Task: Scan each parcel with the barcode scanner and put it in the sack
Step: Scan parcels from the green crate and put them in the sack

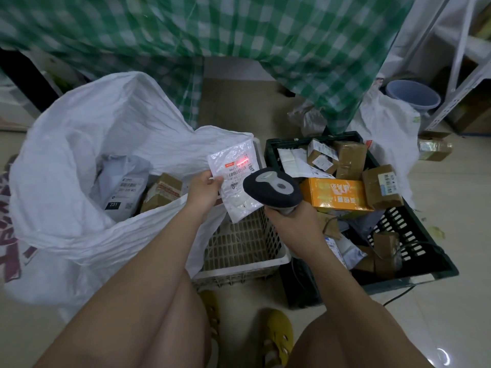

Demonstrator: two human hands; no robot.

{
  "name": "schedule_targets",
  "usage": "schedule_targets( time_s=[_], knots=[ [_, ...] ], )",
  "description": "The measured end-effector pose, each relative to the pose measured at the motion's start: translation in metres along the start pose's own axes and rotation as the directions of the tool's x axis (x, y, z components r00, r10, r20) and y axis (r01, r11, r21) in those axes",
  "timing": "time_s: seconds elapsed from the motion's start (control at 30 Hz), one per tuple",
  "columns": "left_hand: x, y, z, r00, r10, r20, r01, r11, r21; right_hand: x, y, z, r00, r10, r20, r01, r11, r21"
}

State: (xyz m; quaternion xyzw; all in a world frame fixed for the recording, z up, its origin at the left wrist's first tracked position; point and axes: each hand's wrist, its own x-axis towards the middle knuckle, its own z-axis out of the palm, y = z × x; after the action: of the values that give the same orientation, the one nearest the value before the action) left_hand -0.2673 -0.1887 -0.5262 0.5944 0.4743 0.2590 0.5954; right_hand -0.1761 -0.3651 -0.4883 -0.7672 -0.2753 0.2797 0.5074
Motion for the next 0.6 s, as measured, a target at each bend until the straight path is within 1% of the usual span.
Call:
schedule_targets(
  time_s=[0.6],
  knots=[
    [0.0028, -0.0022, -0.0002, 1.000, -0.013, -0.024, 0.013, 1.000, 0.011, -0.0006, -0.0028, -0.0022, 0.999, 0.033, 0.005, -0.032, 0.999, -0.040]
  ],
)
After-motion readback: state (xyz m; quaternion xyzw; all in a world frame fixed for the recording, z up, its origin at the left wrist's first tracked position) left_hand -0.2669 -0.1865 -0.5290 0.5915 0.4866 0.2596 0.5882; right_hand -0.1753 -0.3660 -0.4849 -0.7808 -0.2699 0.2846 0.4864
